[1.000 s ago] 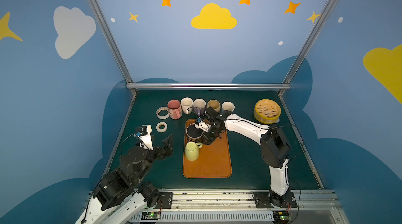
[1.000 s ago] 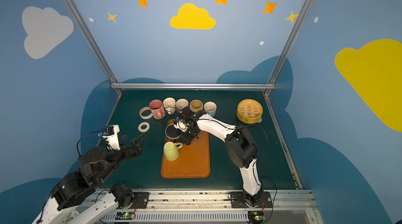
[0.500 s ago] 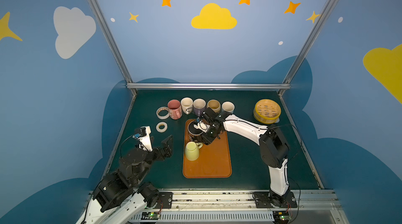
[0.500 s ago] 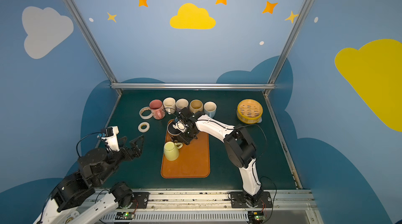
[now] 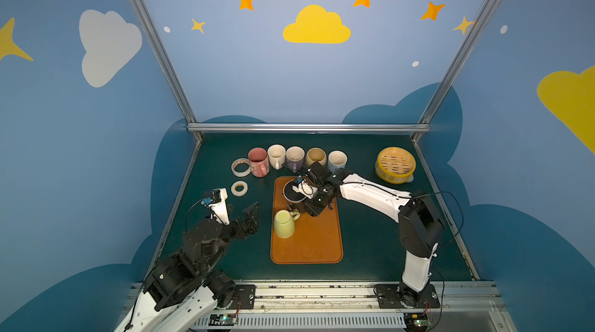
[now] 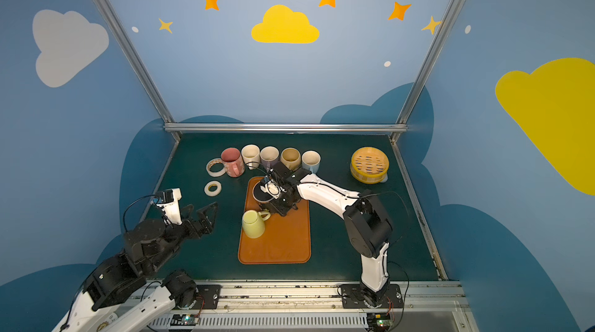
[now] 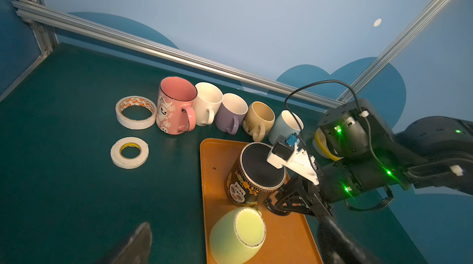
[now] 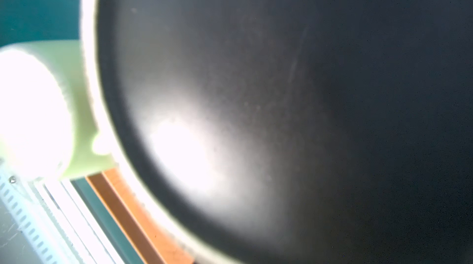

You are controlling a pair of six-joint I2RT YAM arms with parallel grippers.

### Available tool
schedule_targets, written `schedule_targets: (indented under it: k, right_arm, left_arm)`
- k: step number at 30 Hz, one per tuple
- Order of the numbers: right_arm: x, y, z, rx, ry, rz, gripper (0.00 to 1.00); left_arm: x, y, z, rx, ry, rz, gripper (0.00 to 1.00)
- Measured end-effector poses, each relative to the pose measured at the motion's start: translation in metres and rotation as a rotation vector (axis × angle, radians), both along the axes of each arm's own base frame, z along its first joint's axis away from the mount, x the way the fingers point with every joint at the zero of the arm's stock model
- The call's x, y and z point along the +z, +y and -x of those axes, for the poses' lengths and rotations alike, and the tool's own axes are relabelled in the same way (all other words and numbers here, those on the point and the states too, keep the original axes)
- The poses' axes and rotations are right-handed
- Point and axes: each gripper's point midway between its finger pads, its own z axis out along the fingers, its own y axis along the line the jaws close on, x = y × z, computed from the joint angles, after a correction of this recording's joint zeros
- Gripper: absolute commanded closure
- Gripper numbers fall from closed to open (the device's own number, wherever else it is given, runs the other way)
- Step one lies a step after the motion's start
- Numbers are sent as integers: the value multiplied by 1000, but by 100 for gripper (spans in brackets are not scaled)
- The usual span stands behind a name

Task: Turn the mug right side up
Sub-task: Pick up the mug from the tray.

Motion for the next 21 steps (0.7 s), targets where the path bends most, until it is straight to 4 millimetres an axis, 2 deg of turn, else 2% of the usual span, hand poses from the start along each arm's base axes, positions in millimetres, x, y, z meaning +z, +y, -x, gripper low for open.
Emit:
schedule_targets:
  k: [10, 18, 21]
  right_arm:
    - [43, -17, 2, -74, -35, -142, 100]
    - [73, -40, -6, -189, -17, -299, 100]
    - [76, -47, -7, -223, 0, -313, 100]
  left_arm:
    - [-37, -33, -10, -79, 64, 107, 0]
    - [-53, -57, -17, -142, 78, 208, 0]
    - [-51, -62, -20, -152, 76, 222, 0]
